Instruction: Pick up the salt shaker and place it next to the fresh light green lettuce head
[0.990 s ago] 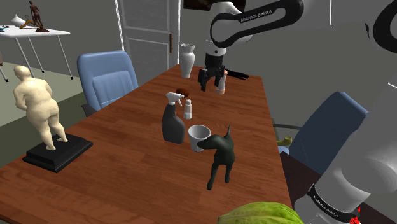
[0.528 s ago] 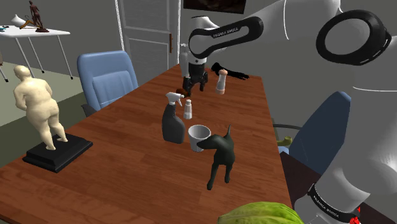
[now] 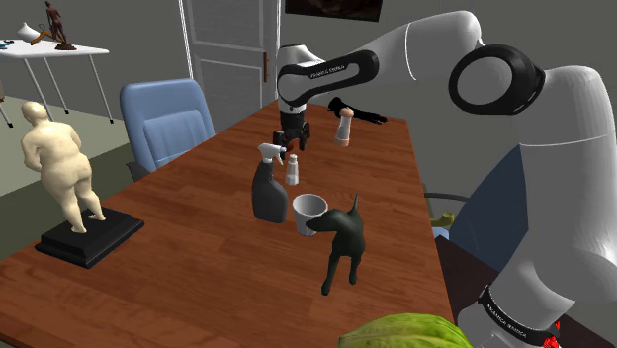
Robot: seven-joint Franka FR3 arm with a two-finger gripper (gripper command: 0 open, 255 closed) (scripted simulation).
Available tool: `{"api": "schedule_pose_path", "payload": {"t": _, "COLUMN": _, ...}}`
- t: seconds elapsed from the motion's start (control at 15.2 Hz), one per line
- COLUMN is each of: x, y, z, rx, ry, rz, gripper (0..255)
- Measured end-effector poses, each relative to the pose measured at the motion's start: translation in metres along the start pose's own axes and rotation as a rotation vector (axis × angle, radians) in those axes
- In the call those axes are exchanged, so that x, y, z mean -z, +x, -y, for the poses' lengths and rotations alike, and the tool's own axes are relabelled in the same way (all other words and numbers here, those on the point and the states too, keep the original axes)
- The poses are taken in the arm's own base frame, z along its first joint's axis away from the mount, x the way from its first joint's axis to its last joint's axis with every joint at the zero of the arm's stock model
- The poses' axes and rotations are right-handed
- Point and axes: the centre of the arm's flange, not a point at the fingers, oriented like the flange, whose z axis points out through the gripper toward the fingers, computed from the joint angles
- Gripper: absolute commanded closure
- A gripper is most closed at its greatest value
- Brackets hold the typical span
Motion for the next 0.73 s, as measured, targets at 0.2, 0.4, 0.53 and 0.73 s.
{"api": "schedule_pose_path", "payload": {"t": 0.2, "x": -0.018, "y": -0.001, "z": 0.0, "rx": 0.0, "ry": 0.0, "rz": 0.0, "gripper": 0}}
{"api": "schedule_pose_path", "payload": {"t": 0.4, "x": -0.024, "y": -0.001, "z": 0.001, "rx": 0.0, "ry": 0.0, "rz": 0.0, "gripper": 0}}
{"api": "schedule_pose_path", "payload": {"t": 0.53, "x": -0.024, "y": 0.0, "z": 0.001, "rx": 0.0, "ry": 0.0, "rz": 0.0, "gripper": 0}}
{"api": "schedule_pose_path", "payload": {"t": 0.73, "x": -0.025, "y": 0.0, "z": 0.001, "rx": 0.0, "ry": 0.0, "rz": 0.0, "gripper": 255}}
